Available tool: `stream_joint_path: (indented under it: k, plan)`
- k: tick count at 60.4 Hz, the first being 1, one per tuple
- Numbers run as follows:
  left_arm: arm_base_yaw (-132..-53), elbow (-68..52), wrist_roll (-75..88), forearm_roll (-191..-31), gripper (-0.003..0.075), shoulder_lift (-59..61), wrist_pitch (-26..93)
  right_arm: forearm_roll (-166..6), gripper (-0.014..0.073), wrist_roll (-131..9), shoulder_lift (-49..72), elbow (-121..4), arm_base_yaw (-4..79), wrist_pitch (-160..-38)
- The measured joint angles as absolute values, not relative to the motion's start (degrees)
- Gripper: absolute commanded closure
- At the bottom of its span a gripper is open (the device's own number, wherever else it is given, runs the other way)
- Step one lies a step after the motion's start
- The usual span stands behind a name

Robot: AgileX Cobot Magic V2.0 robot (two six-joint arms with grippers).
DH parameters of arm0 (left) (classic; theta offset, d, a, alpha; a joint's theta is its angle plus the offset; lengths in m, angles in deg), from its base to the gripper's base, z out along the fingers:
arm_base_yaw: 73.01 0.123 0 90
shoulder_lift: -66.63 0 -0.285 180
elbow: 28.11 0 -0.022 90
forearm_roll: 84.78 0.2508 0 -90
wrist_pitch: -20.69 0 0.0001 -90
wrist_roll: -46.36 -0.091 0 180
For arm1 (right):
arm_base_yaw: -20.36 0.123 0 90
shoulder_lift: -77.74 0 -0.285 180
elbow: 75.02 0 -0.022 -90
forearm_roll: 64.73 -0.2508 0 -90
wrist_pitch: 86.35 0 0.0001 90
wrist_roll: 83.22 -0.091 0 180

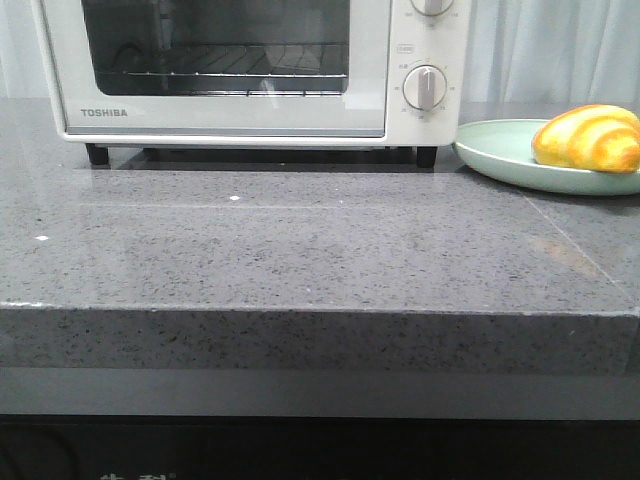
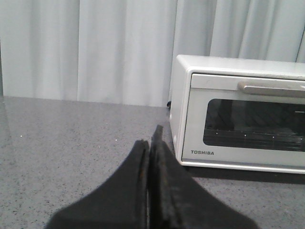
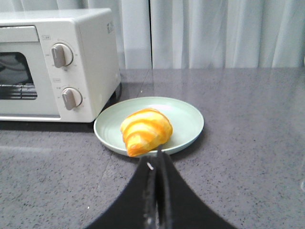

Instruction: Put bread in oven

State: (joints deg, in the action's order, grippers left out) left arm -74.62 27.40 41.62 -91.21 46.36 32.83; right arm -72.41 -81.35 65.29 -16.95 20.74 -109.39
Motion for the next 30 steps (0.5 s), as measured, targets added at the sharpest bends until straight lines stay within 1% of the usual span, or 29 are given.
stream_joint_path:
  k: [10, 19, 23, 30]
  plan:
    - [-74.62, 20.81, 41.62, -91.08, 0.0741, 33.54, 33.47, -72.41, 0.0652, -81.35, 59.57, -20.55, 20.74, -111.92]
    - [-76.38, 12.56, 41.48, -91.08, 0.0741, 21.72, 33.59, -72.41, 0.0652, -81.35, 58.58, -20.79, 20.74, -112.28]
    - [-79.38, 8.43, 40.93, -91.08, 0.0741, 16.07, 32.37, -72.41, 0.0652, -81.35, 58.49, -20.79, 20.74, -112.38]
    - [-87.19, 2.14, 40.31, -91.08, 0.0741, 6.73, 28.13, -72.41, 0.0652, -81.35, 58.49, -20.79, 20.74, -112.41]
